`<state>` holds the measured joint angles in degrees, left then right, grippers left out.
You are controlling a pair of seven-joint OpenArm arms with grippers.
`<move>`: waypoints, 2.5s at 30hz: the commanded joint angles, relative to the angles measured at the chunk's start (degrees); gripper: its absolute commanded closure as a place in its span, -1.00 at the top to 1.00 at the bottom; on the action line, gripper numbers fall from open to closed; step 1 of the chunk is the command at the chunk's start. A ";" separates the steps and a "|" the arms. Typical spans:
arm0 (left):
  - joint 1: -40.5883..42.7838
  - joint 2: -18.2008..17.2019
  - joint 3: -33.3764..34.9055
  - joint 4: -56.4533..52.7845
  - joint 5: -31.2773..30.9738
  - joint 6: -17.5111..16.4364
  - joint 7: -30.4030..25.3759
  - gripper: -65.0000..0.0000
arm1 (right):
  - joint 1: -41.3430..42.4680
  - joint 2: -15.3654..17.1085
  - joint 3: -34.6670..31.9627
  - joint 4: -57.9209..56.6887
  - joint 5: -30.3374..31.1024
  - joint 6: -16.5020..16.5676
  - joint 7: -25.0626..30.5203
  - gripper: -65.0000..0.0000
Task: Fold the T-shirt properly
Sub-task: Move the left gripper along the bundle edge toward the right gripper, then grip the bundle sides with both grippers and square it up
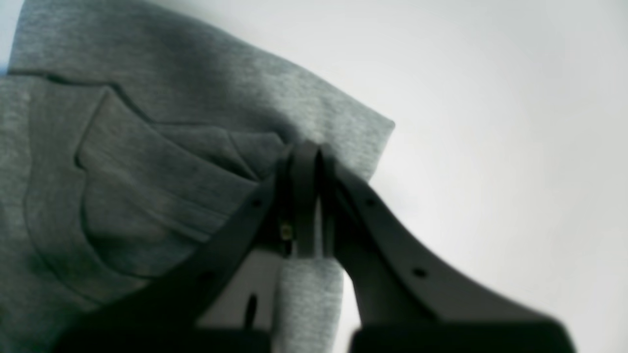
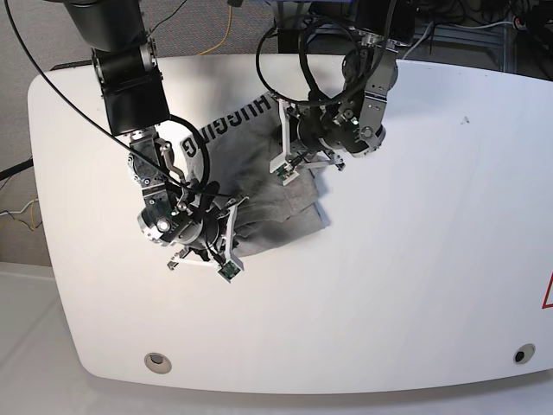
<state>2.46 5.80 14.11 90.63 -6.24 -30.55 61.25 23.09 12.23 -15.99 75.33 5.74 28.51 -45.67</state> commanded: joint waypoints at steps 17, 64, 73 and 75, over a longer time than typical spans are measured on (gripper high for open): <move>-0.74 -1.28 -3.78 0.40 2.94 -2.29 2.26 -0.98 | -0.19 -3.57 0.21 -8.74 -12.20 0.45 7.74 -1.00; -4.79 -6.90 -8.26 0.49 3.03 -2.38 2.35 -0.98 | -7.31 -0.32 3.29 -6.89 -12.90 0.37 7.47 -1.00; -4.61 -6.46 -8.00 0.49 3.03 -2.38 2.35 -0.98 | -7.05 -0.84 3.29 -6.89 -12.81 0.37 7.30 -1.00; -4.52 -5.76 -8.00 0.49 3.03 -2.38 2.35 -0.98 | -6.87 -0.93 3.29 -6.89 -12.64 0.37 7.30 -1.00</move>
<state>-1.74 -0.89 5.93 90.59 -3.16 -32.99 63.40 16.19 10.94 -12.69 68.95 -4.69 28.49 -33.08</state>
